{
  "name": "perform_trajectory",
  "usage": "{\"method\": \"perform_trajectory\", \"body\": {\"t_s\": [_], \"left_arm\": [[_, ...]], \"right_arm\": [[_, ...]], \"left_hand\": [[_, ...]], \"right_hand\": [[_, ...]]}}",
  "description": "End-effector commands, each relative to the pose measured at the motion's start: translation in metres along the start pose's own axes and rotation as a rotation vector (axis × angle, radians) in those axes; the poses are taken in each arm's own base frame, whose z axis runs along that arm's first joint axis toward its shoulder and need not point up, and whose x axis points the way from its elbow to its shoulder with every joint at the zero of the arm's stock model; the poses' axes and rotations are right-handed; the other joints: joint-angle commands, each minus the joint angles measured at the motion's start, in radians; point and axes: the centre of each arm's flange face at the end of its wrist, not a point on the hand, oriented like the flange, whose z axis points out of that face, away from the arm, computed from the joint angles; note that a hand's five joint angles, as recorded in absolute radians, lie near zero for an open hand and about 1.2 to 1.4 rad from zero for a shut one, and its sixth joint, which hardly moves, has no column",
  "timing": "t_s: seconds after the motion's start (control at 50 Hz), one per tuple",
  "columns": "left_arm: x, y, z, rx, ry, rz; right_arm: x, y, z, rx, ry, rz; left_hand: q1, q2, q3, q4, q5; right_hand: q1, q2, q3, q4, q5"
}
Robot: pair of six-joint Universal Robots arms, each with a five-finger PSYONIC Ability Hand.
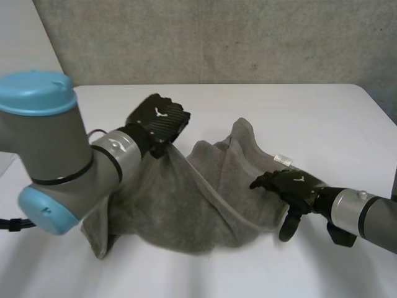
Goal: Fold the towel.
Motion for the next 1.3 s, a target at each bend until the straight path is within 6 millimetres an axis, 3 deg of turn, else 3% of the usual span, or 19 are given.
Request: {"method": "perform_trajectory", "body": {"t_s": [0.02,0.24,0.28,0.32,0.34,0.36,0.44,0.48,0.6,0.64,0.66,0.7,0.76,0.86,0.9,0.98,1.1,1.24,1.3], "left_arm": [[-0.014,-0.014,-0.024,-0.031,-0.06,-0.002],[-0.033,-0.021,-0.053,-0.041,-0.12,-0.006],[-0.037,-0.022,-0.057,-0.038,-0.134,-0.005],[-0.041,-0.021,-0.063,-0.042,-0.151,-0.007],[-0.041,-0.021,-0.063,-0.042,-0.151,-0.007],[-0.042,-0.021,-0.065,-0.044,-0.157,-0.008],[-0.042,-0.019,-0.068,-0.052,-0.16,-0.01],[-0.041,-0.017,-0.07,-0.056,-0.161,-0.013],[-0.045,-0.025,-0.075,-0.025,-0.183,-0.013],[-0.052,-0.04,-0.081,0.029,-0.216,-0.006],[-0.052,-0.04,-0.081,0.029,-0.217,-0.006],[-0.062,-0.057,-0.09,0.096,-0.272,-0.001],[-0.067,-0.067,-0.096,0.137,-0.305,-0.006],[-0.087,-0.105,-0.122,0.277,-0.435,-0.049],[-0.092,-0.112,-0.127,0.296,-0.467,-0.058],[-0.099,-0.118,-0.131,0.308,-0.508,-0.064],[-0.098,-0.109,-0.125,0.259,-0.498,-0.077],[-0.08,-0.051,-0.065,0.063,-0.378,-0.119],[-0.076,-0.038,-0.052,0.026,-0.357,-0.126]], "right_arm": [[-0.016,0.006,0.017,-0.007,-0.073,0.061],[-0.017,0.008,0.035,-0.001,-0.076,0.042],[-0.014,0.007,0.037,0.006,-0.066,0.045],[-0.006,-0.001,0.039,0.036,-0.024,0.036],[-0.006,-0.001,0.039,0.036,-0.023,0.036],[0.0,-0.008,0.037,0.06,0.018,0.021],[0.006,-0.032,0.025,0.14,0.099,-0.044],[0.005,-0.069,0.001,0.263,0.15,-0.113],[-0.002,-0.112,-0.035,0.413,0.167,-0.188],[-0.014,-0.146,-0.07,0.544,0.195,-0.263],[-0.014,-0.146,-0.07,0.545,0.195,-0.264],[-0.026,-0.181,-0.11,0.681,0.253,-0.351],[-0.029,-0.197,-0.128,0.736,0.282,-0.388],[-0.017,-0.231,-0.183,0.739,0.425,-0.418],[-0.016,-0.235,-0.189,0.711,0.436,-0.424],[-0.009,-0.237,-0.182,0.622,0.429,-0.431],[0.005,-0.223,-0.147,0.418,0.367,-0.427],[-0.005,-0.191,-0.081,0.242,0.194,-0.406],[-0.002,-0.184,-0.068,0.212,0.184,-0.392]], "left_hand": [[0.215,0.18,0.181,0.179,0.195],[0.215,0.18,0.181,0.179,0.195],[0.215,0.18,0.181,0.179,0.195],[0.215,0.18,0.181,0.179,0.195],[0.215,0.18,0.181,0.179,0.195],[0.215,0.18,0.181,0.179,0.195],[0.215,0.18,0.181,0.179,0.195],[0.215,0.18,0.181,0.179,0.195],[0.215,0.18,0.181,0.179,0.195],[0.215,0.18,0.181,0.179,0.195],[0.215,0.18,0.181,0.179,0.195],[0.215,0.18,0.181,0.179,0.195],[0.215,0.18,0.181,0.179,0.195],[0.215,0.18,0.181,0.179,0.195],[0.215,0.18,0.181,0.179,0.195],[0.215,0.18,0.181,0.179,0.195],[0.215,0.18,0.181,0.179,0.195],[0.215,0.18,0.181,0.179,0.195],[0.215,0.18,0.181,0.179,0.195]], "right_hand": [[-0.057,-0.082,-0.064,-0.084,-0.061],[-0.004,-0.029,-0.011,-0.031,-0.008],[0.192,0.166,0.184,0.164,0.187],[0.801,0.776,0.794,0.774,0.797],[0.805,0.78,0.798,0.778,0.8],[1.148,1.123,1.141,1.121,1.143],[1.165,1.14,1.158,1.138,1.16],[1.165,1.14,1.158,1.138,1.16],[1.165,1.14,1.158,1.138,1.16],[1.165,1.14,1.158,1.138,1.16],[1.165,1.14,1.158,1.138,1.16],[1.165,1.14,1.158,1.138,1.16],[1.165,1.14,1.158,1.138,1.16],[1.165,1.14,1.158,1.138,1.16],[1.165,1.14,1.158,1.138,1.16],[1.165,1.14,1.158,1.138,1.16],[1.165,1.14,1.158,1.138,1.16],[1.165,1.14,1.158,1.138,1.16],[1.165,1.14,1.158,1.138,1.16]]}}
